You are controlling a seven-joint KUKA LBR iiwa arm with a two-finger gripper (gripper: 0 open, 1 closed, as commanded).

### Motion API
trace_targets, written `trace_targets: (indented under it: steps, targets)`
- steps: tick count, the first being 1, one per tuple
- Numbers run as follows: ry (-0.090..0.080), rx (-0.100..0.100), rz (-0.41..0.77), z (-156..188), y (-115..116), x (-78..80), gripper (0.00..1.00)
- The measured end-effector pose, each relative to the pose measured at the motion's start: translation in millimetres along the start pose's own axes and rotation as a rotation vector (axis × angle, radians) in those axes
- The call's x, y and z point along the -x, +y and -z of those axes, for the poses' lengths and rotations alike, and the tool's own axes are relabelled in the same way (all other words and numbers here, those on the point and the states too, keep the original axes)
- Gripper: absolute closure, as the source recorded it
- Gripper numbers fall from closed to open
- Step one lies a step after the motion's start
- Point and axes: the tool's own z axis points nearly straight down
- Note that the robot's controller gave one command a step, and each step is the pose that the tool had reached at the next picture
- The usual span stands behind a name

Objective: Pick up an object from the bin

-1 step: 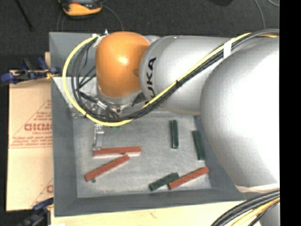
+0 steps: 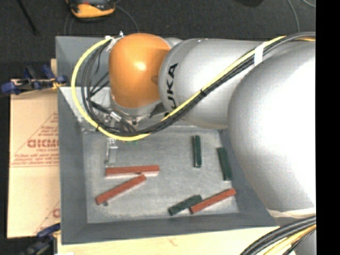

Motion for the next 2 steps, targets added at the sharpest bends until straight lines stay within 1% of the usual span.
trace_targets:
  steps: [1, 2]
  targets:
    - [-0.002, -0.001, 0.132, -45.9, -38.4, -13.9, 0.0]
    - [0.001, -0.002, 0.375, -62.2, -89.6, -32.2, 0.0]
